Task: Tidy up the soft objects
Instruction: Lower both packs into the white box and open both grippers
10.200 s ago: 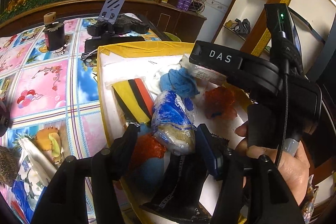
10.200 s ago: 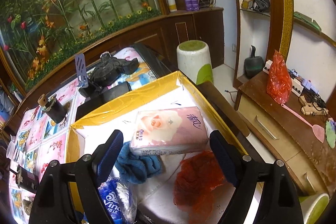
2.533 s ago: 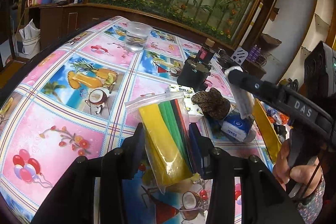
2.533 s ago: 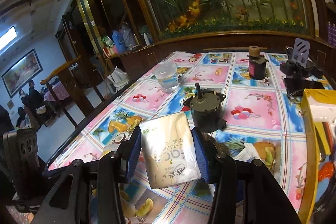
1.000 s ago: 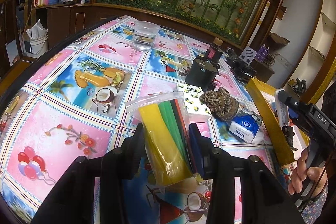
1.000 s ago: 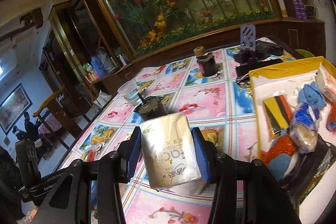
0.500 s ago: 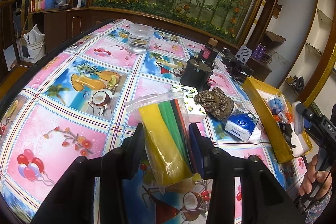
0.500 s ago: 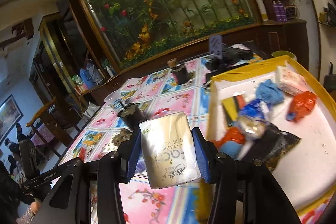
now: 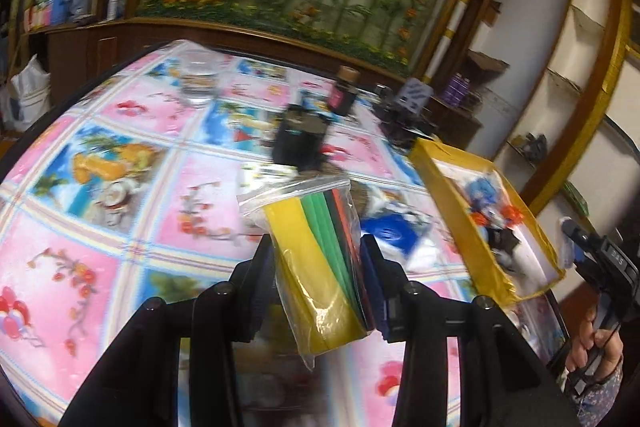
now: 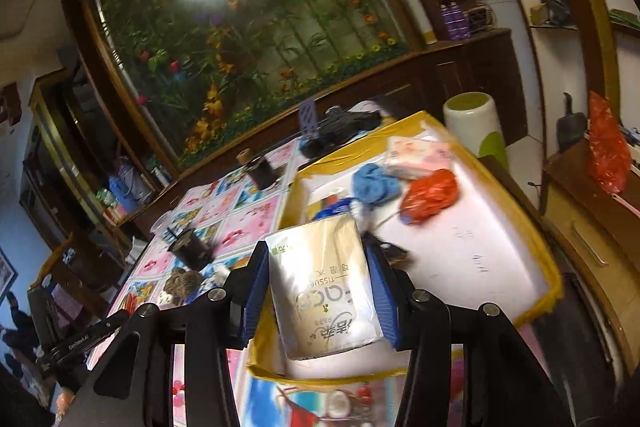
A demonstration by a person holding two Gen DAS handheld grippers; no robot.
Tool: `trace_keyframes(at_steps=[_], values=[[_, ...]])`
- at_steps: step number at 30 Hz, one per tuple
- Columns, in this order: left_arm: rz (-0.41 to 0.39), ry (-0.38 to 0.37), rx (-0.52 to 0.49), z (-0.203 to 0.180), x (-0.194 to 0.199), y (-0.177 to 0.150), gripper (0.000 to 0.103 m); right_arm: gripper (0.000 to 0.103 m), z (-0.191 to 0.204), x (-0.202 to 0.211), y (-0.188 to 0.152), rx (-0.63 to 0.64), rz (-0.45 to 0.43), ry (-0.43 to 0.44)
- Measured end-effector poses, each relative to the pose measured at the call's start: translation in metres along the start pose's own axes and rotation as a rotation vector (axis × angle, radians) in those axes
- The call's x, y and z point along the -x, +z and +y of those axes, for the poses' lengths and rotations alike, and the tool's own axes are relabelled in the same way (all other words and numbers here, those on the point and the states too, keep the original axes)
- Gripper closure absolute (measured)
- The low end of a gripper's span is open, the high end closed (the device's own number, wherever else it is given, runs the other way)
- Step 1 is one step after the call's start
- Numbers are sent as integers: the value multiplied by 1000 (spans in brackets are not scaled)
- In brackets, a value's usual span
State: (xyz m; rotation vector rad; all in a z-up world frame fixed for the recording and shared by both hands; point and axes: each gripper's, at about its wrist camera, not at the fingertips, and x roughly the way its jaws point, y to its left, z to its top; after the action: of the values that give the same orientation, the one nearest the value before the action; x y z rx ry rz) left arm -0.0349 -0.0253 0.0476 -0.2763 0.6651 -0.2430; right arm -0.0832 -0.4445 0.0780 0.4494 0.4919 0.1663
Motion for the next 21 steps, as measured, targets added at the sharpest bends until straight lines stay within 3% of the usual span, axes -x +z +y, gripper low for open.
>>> trace_keyframes(at_steps=[11,17,21], values=[[112,-251,-182,-144,-47,3,63,51,-24,5,8,-17,10,-68],[179,-306,-264,-215,-87,-4,63,51,-40,-8,19,-43,41,-127],[249,-305,-278,-230,-113,-17,63,51,-57,-19,16,-84,75,-137]])
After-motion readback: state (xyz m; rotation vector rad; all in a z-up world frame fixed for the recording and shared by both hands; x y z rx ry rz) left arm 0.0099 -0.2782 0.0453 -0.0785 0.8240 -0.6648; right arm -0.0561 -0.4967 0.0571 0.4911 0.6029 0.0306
